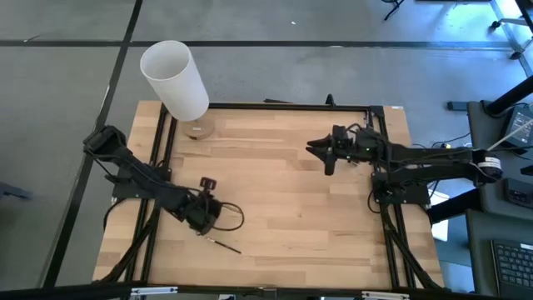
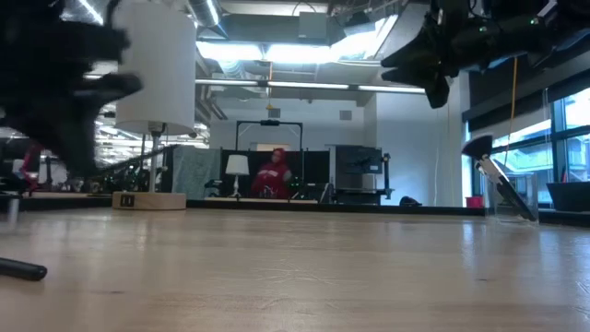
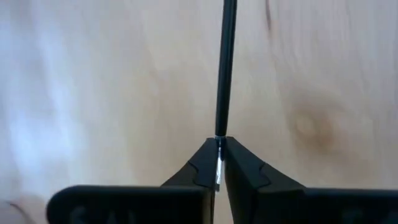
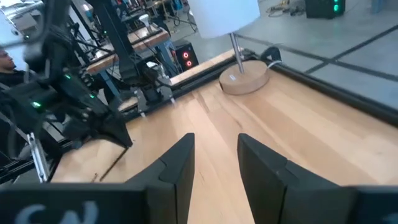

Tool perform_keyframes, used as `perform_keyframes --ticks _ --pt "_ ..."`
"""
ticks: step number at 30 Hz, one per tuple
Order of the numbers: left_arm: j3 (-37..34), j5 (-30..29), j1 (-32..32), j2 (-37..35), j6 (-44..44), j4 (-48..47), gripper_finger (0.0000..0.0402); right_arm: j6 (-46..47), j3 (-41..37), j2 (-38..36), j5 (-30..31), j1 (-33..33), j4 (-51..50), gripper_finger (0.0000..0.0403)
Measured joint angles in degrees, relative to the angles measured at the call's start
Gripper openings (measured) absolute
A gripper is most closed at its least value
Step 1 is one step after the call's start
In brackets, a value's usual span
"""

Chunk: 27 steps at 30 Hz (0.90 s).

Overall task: Sort items
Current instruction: Put the lip brush into the top section of the transparent organizer

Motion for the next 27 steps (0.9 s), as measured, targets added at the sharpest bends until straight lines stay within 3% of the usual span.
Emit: perform_keyframes --ticks 4,12,20,27 --pt "3.7 -7.7 1.7 1.6 9.3 0.2 0.0018 1.1 0.0 2.8 -1.9 -0.7 -0.2 0.0122" --pt "13.7 -17.7 5.7 10.8 33.5 0.5 0.0021 5.8 0.0 11.2 -19.1 -4.9 0.5 0.0122" --pt "23.2 -28.6 8.2 22.0 57.3 2.6 0.0021 5.5 3.7 20.5 -24.9 -5.2 0.9 0.0122" --pt "25.1 -32.6 9.3 25.6 74.9 13.8 0.0022 0.1 8.9 29.5 -27.9 -1.7 0.9 0.0122"
